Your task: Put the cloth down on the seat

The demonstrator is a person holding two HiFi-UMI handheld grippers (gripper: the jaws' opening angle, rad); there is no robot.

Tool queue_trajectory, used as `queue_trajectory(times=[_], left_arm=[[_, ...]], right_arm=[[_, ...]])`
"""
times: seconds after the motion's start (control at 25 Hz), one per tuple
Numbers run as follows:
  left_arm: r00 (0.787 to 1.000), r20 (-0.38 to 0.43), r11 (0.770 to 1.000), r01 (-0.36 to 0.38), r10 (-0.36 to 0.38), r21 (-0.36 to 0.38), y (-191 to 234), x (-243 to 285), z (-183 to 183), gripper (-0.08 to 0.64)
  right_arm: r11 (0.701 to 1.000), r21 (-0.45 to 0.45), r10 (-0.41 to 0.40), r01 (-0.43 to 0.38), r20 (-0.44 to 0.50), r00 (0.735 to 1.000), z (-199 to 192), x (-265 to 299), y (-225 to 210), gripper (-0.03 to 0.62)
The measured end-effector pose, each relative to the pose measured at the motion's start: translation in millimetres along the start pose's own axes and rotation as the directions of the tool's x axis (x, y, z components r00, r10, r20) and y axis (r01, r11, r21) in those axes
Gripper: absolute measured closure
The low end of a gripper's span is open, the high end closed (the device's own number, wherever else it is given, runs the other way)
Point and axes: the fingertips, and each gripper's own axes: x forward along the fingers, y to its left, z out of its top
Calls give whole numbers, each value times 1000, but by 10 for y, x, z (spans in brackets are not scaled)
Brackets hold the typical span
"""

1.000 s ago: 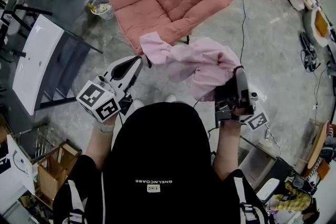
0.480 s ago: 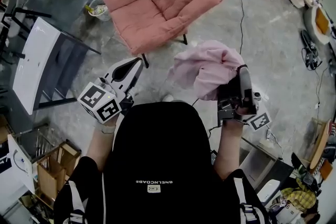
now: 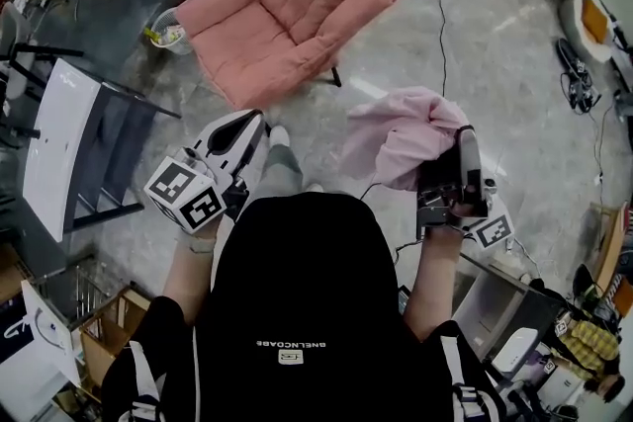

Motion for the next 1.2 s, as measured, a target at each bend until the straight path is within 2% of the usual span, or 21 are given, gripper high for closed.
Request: queue_trajectory(times=[0.52,1.0,1.2], left_arm=[[994,-49,995,100,-101,-19,440,681,250,546],[989,-49,989,139,-142,-53,1324,1105,706,546],[983,-43,982,174,-177,-69,1824,1247,945,546]], right_arm=[[997,-63,-45,50,79,996,381,453,-277,566],[989,-116,-73,90,145,987,706,1368,-570,566],[983,-155,-73,99,164,984,759,1997,-651,566]])
